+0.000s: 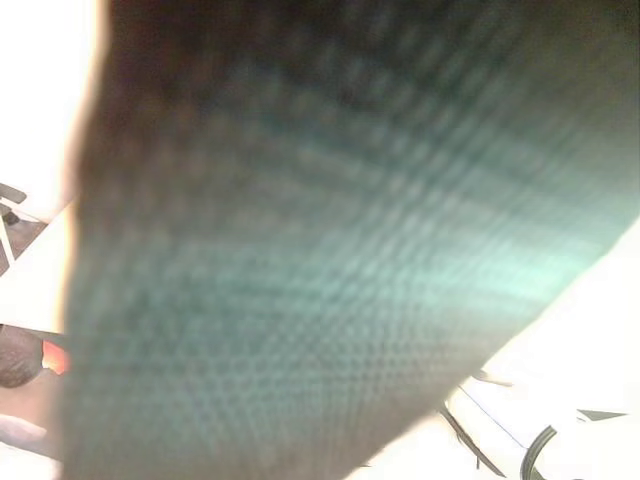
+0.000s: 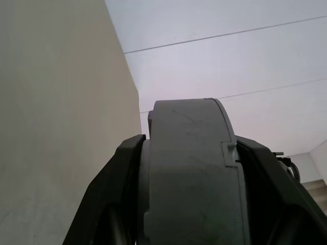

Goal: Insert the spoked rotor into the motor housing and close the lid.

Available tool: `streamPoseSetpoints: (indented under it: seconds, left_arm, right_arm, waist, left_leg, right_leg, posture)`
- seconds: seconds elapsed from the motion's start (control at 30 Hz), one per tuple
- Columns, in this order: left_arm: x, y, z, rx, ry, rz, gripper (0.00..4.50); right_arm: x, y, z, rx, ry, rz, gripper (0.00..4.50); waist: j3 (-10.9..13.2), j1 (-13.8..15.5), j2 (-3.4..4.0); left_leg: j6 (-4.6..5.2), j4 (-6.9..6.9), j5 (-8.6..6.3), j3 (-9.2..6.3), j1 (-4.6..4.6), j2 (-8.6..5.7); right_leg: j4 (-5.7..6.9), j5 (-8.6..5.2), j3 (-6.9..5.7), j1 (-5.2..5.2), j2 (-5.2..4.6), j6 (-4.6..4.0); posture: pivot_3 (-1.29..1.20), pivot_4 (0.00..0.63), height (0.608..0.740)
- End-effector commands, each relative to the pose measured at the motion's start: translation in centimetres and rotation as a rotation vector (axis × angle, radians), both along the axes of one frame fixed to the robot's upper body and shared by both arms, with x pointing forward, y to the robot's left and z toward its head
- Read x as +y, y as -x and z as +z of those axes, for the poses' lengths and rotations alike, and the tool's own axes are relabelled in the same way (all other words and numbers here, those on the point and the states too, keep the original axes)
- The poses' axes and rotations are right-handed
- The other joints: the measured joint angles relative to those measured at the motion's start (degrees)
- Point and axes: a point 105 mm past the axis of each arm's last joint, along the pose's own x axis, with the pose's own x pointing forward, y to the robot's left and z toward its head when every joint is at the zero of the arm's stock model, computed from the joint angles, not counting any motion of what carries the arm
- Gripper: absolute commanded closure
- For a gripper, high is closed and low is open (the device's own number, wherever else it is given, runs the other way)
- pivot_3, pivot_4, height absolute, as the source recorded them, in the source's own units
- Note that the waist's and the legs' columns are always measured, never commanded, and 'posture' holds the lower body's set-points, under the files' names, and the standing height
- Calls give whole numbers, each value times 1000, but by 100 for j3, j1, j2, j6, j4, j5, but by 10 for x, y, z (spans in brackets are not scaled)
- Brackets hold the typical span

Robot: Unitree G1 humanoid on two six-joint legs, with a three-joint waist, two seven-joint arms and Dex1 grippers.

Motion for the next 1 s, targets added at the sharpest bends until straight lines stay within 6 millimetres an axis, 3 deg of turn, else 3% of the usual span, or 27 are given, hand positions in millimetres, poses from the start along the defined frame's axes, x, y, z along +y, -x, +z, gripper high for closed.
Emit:
streamPoseSetpoints:
  seconds: [0.03,0.23,0.43,0.73,0.8,0.93,1.0]
  left_arm:
    - [27,-9,9,-41,-27,137,2191]
    - [81,-7,-12,15,-75,353,2191]
    - [149,3,-42,133,-127,645,2191]
    - [169,11,-54,171,-221,723,2191]
    - [181,12,-55,184,-271,776,1593]
    - [241,20,-45,244,-404,1015,462]
    - [263,24,-39,260,-451,1086,462]
  right_arm:
    - [-5,-7,3,-56,60,-48,35]
    - [-6,-9,-7,-52,102,-64,35]
    - [0,-10,-9,-62,111,-39,35]
    - [8,-12,-6,-66,105,-8,35]
    - [9,-11,-8,-57,106,2,0]
    - [12,-10,-11,-29,105,17,0]
    - [12,-11,-12,-26,109,18,0]
  waist:
    - [0,-13,0]
    - [0,-40,-1]
    - [0,-30,-17]
    - [-5,-19,-40]
    - [-6,-37,-40]
    - [-6,-101,-42]
    - [-6,-126,-42]
  left_leg:
    - [0,0,0,0,0,0]
    - [0,0,0,-1,2,2]
    - [1,2,0,-2,2,2]
    - [0,6,0,-2,17,3]
    - [0,6,0,-2,27,5]
    - [-8,3,5,1,54,21]
    - [-12,2,7,1,100,47]
  right_leg:
    - [0,0,0,0,0,0]
    - [2,0,0,-1,1,1]
    - [2,0,-1,1,1,0]
    - [6,-7,-1,17,0,-12]
    - [11,-9,-1,25,0,-16]
    - [12,-13,0,54,14,-13]
    - [7,-31,0,73,43,9]
  posture:
    - [0,0,740]
    - [0,0,740]
    - [0,0,740]
    - [0,0,740]
    - [0,0,740]
    - [0,0,740]
    - [0,0,740]
